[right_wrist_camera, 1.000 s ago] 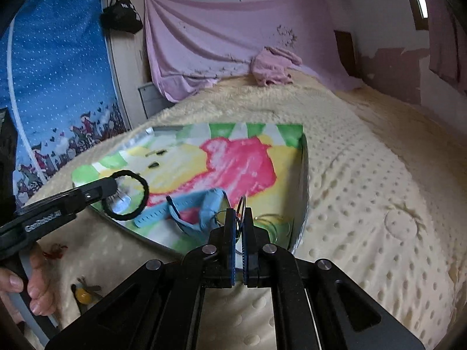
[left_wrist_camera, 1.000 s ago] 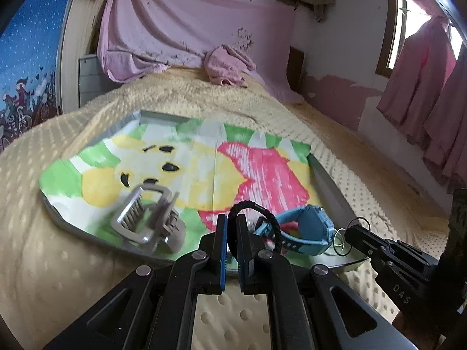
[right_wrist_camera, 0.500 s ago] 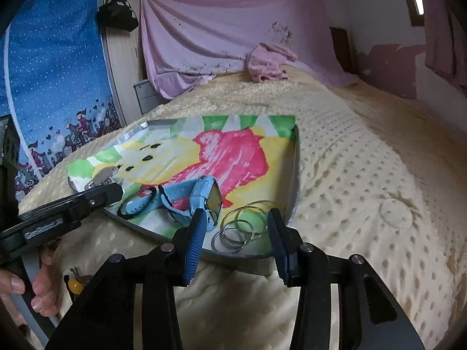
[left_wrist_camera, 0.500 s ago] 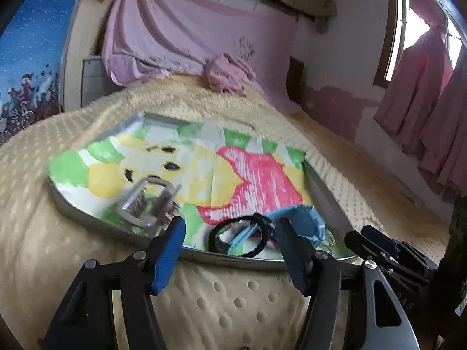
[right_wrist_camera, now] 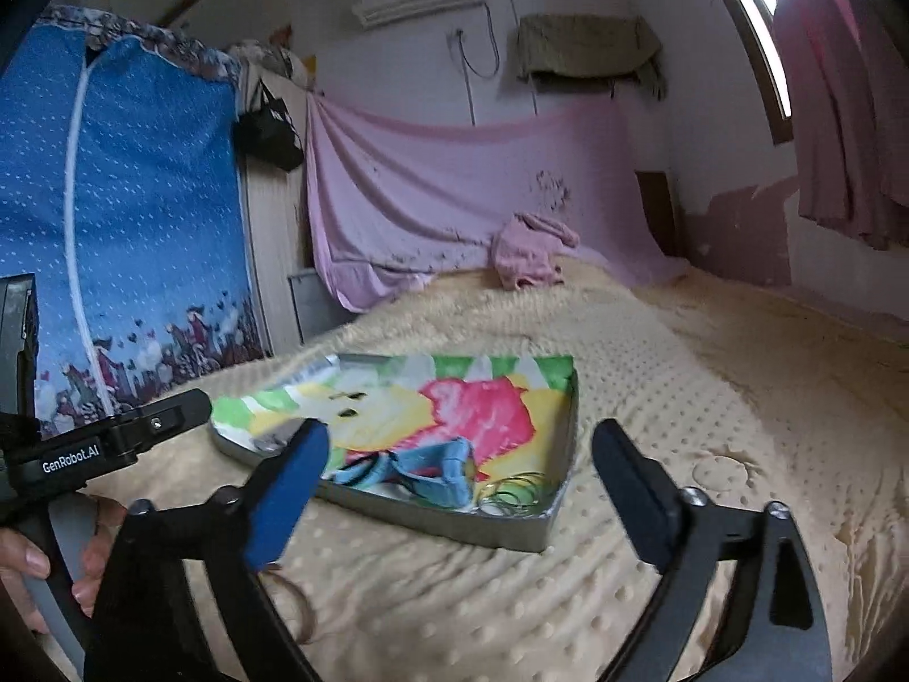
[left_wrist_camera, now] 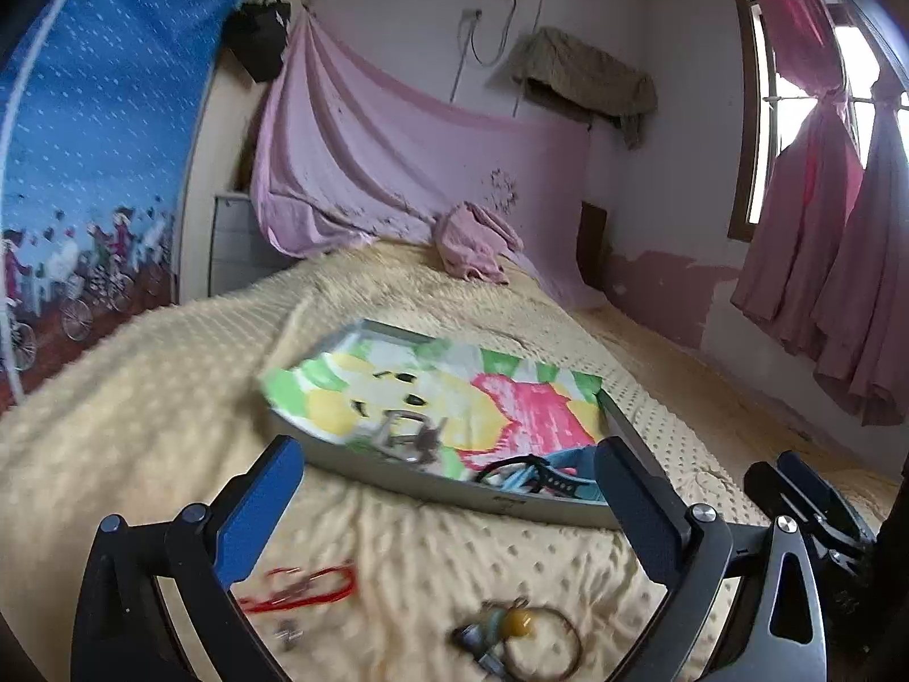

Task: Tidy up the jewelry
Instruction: 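Open both tools over the tray and move them back over the remaining jewelry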

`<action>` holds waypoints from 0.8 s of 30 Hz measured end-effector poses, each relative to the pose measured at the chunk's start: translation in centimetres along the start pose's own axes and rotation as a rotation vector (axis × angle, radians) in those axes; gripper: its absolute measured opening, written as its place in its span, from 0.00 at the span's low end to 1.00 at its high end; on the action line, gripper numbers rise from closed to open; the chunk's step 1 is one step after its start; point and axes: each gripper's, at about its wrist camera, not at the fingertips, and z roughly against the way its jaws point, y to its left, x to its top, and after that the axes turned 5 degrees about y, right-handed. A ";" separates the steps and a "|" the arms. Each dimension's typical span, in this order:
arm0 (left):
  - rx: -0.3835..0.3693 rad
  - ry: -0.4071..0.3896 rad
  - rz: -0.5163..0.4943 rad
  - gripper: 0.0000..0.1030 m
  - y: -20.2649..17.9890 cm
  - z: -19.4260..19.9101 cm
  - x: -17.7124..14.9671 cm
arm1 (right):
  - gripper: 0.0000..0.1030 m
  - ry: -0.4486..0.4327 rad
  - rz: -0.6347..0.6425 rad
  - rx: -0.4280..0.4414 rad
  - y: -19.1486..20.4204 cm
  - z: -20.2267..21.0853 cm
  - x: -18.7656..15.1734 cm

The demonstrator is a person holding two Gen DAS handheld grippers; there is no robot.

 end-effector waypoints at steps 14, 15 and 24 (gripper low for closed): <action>0.107 -0.056 -0.015 1.00 6.1 8.1 -1.6 | 0.98 -0.042 0.086 0.100 7.2 5.8 -1.6; 0.116 -0.058 -0.021 1.00 6.4 8.4 -1.7 | 0.98 -0.041 0.091 0.105 7.5 6.0 -1.8; 0.149 0.038 -0.041 1.00 8.4 6.8 -3.0 | 0.98 0.036 0.160 0.116 9.4 5.1 -4.1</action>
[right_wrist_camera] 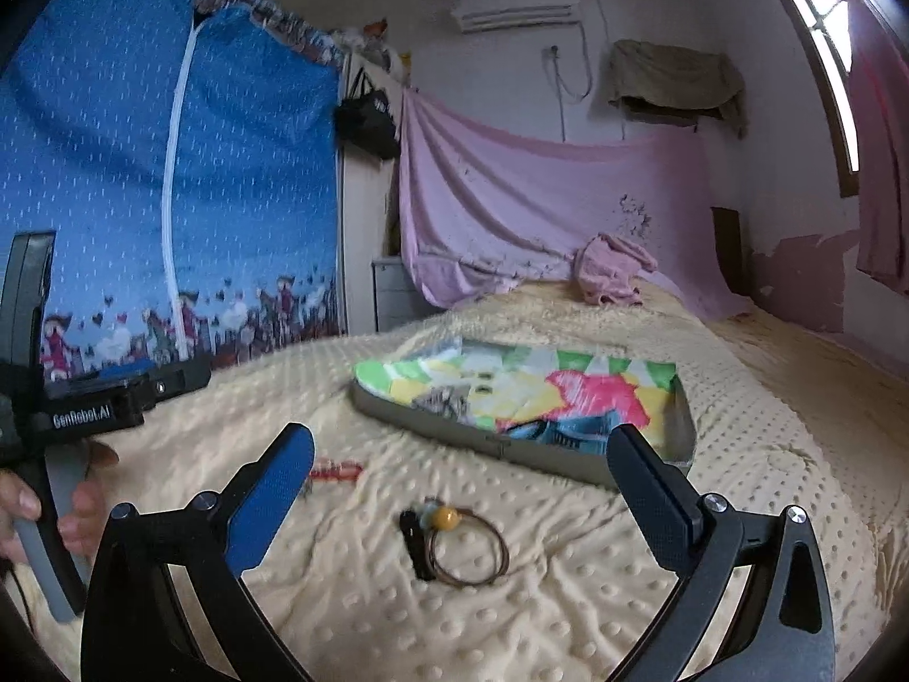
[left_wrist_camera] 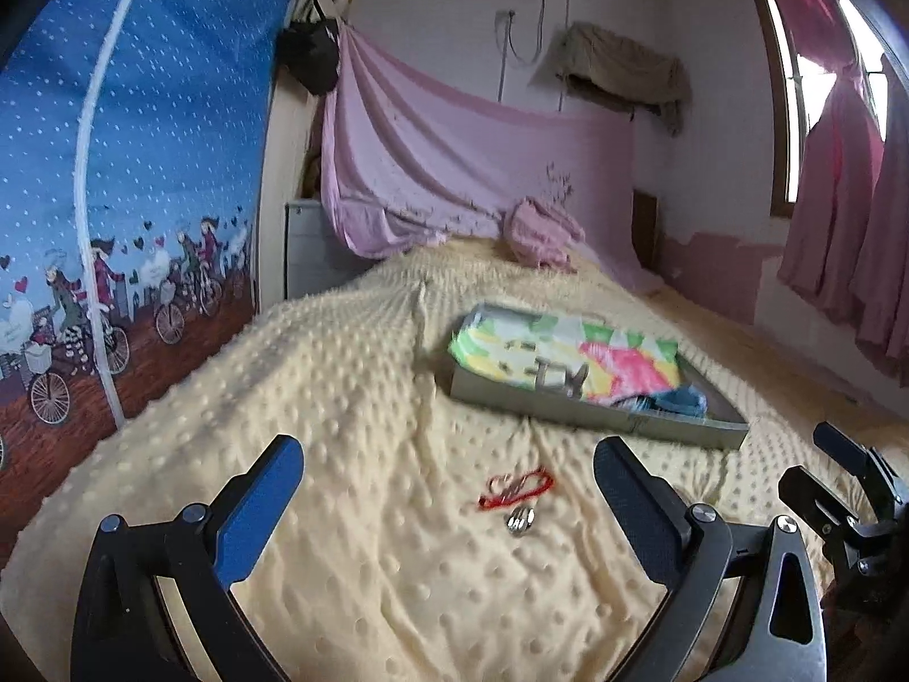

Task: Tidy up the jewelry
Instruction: 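Open both tools over the tray and move them back over the remaining jewelry, then grasp the red string bracelet with the left tool while the right tool grasps the yellow-bead hair tie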

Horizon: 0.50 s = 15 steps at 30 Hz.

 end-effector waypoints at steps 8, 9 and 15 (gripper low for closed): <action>-0.054 0.123 -0.021 1.00 -0.1 -3.0 -1.0 | 0.98 0.146 -0.024 0.008 -0.9 -3.1 -1.4; -0.060 0.131 -0.029 1.00 -0.3 -3.3 -1.1 | 0.98 0.159 -0.027 0.019 -1.0 -3.5 -1.5; -0.101 0.174 -0.067 0.86 -1.0 -4.5 -1.6 | 0.84 0.226 -0.044 0.076 -1.2 -5.5 -2.3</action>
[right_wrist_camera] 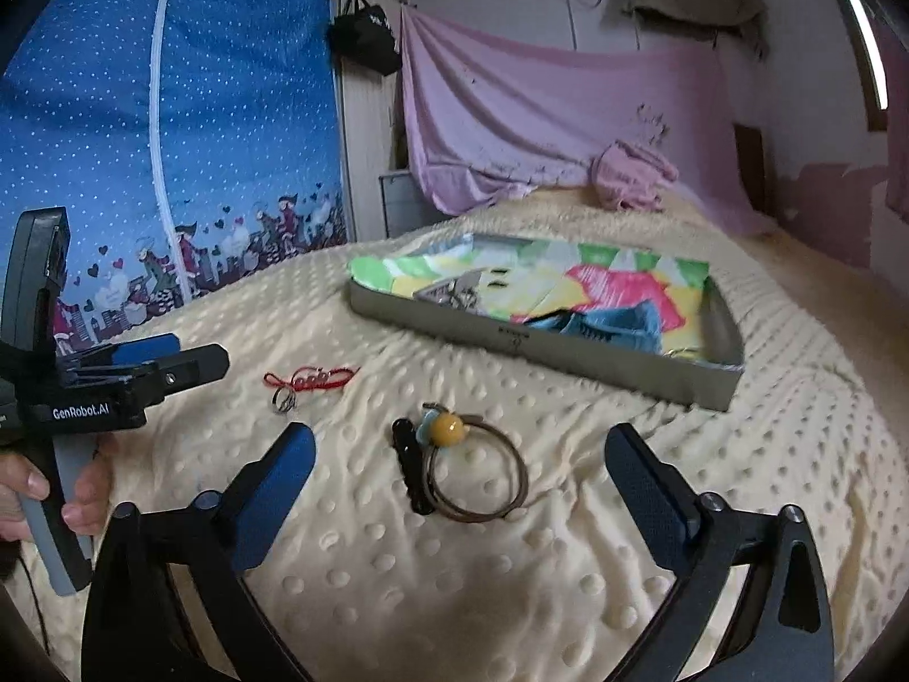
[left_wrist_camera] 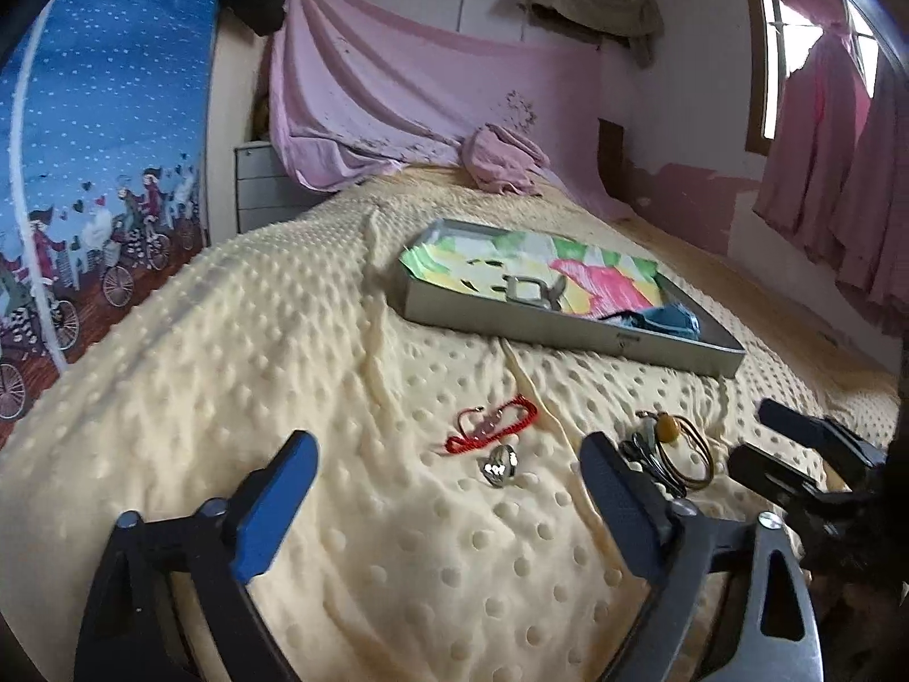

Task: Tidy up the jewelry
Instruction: 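Grasp the red string bracelet with the left tool while the right tool grasps the yellow-bead hair tie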

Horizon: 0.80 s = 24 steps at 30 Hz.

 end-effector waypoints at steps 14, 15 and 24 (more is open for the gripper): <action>-0.114 0.103 0.133 0.39 1.8 -4.7 0.4 | 0.38 0.111 -0.015 0.075 0.2 -5.7 0.7; -0.121 0.106 0.135 0.37 1.8 -4.8 0.3 | 0.38 0.115 -0.018 0.078 0.2 -5.9 0.7; -0.166 0.116 0.146 0.07 1.6 -5.0 0.0 | 0.16 0.125 -0.050 0.111 0.0 -6.7 0.3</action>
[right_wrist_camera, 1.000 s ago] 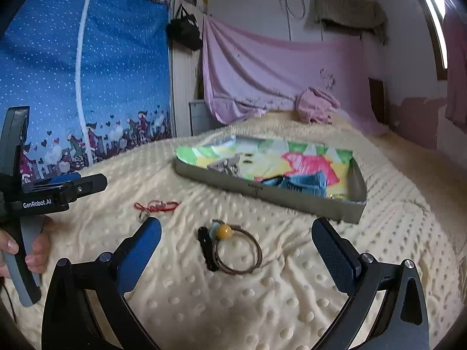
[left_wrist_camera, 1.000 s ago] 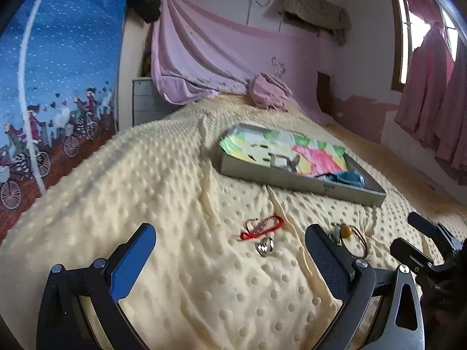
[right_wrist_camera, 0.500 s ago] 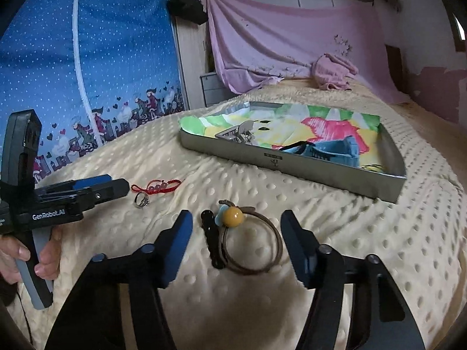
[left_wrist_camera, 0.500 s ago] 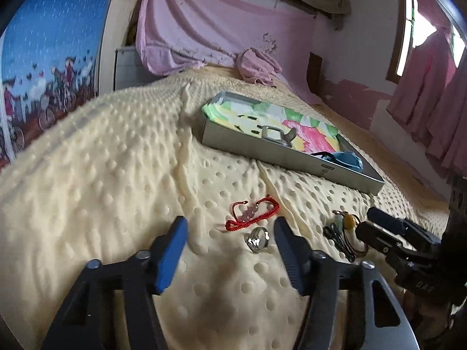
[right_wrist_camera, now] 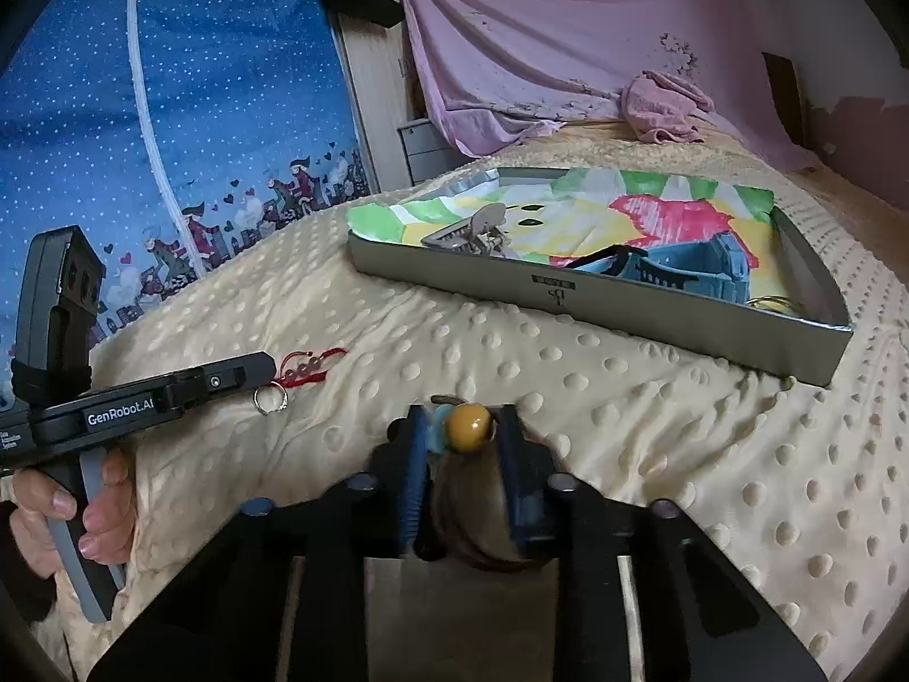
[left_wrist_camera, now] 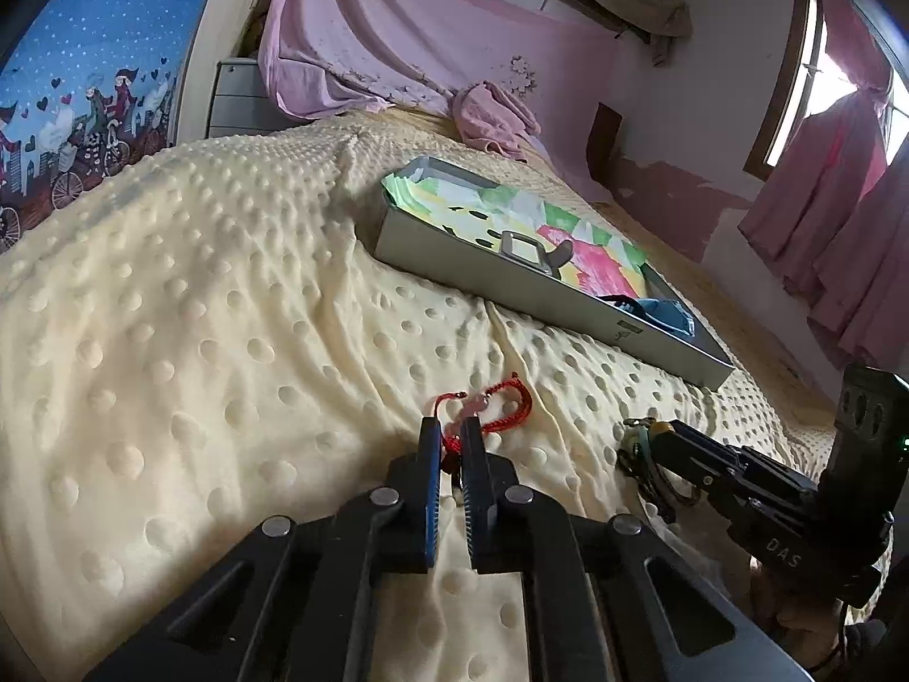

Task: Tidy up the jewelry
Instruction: 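Grasp the red string bracelet with the left tool while the right tool grasps the yellow-bead hair tie, then carry the red bracelet with the left tool into the tray while the right tool drops the hair tie there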

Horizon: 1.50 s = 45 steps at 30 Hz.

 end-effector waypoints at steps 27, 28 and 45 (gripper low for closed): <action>-0.087 -0.160 -0.002 0.05 -2.4 4.1 1.3 | 0.16 -0.179 -0.044 0.069 -1.1 3.4 -0.4; -0.088 -0.168 -0.013 0.05 -2.8 4.2 1.7 | 0.16 -0.187 -0.047 0.069 -1.2 3.6 -0.4; -0.140 -0.211 -0.049 0.05 -8.9 -3.6 8.5 | 0.16 -0.315 -0.074 -0.032 -7.9 5.1 8.5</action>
